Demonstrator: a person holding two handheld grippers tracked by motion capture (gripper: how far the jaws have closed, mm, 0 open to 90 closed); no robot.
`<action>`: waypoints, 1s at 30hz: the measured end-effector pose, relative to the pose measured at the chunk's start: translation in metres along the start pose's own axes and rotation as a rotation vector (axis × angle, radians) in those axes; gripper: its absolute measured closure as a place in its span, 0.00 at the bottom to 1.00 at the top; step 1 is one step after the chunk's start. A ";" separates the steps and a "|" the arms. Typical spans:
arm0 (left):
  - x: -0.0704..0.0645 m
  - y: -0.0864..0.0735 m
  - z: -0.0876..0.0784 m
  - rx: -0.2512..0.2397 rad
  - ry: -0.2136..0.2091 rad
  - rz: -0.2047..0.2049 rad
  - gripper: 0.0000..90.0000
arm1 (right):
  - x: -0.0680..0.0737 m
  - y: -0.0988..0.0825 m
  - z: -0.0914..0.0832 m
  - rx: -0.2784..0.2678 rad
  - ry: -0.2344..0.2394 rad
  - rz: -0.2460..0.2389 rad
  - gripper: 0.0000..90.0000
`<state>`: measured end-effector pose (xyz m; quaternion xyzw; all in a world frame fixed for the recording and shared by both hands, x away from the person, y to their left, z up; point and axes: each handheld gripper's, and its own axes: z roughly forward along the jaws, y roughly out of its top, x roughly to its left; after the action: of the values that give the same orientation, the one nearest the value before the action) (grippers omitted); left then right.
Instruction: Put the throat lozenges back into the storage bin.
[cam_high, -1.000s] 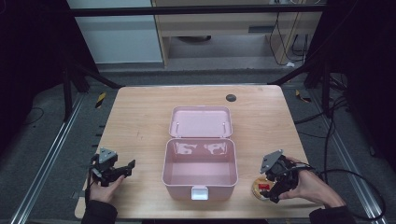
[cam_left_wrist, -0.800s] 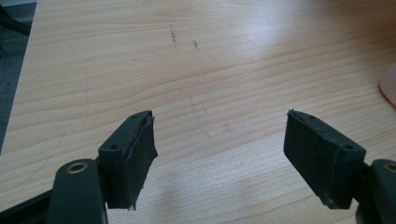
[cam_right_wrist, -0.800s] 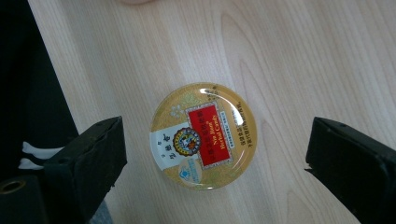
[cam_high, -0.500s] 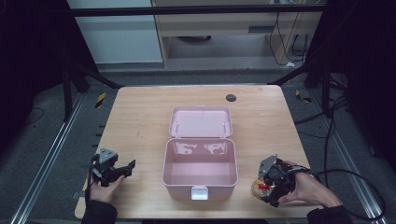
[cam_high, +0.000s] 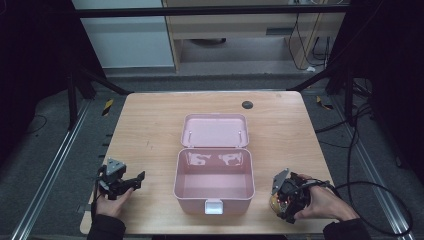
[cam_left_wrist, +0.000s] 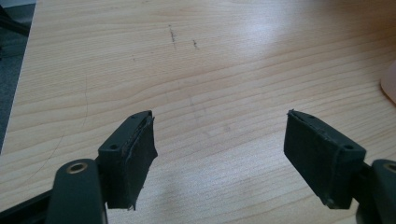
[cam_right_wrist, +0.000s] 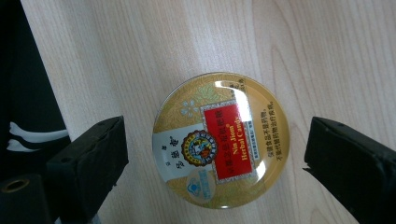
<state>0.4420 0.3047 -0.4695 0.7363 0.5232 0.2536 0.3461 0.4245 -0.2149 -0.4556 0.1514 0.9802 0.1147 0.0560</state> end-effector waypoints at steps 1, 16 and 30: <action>0.000 0.000 0.000 0.000 0.000 0.000 0.27 | 0.000 0.000 0.001 0.004 0.002 -0.001 0.08; 0.000 0.000 0.000 -0.001 0.004 0.004 0.27 | -0.003 -0.002 0.016 0.049 0.030 0.000 0.15; 0.000 0.000 0.000 0.000 0.005 0.004 0.27 | -0.005 -0.002 0.016 0.044 0.026 -0.007 0.23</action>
<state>0.4422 0.3049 -0.4696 0.7366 0.5227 0.2562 0.3444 0.4308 -0.2151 -0.4717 0.1476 0.9837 0.0949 0.0402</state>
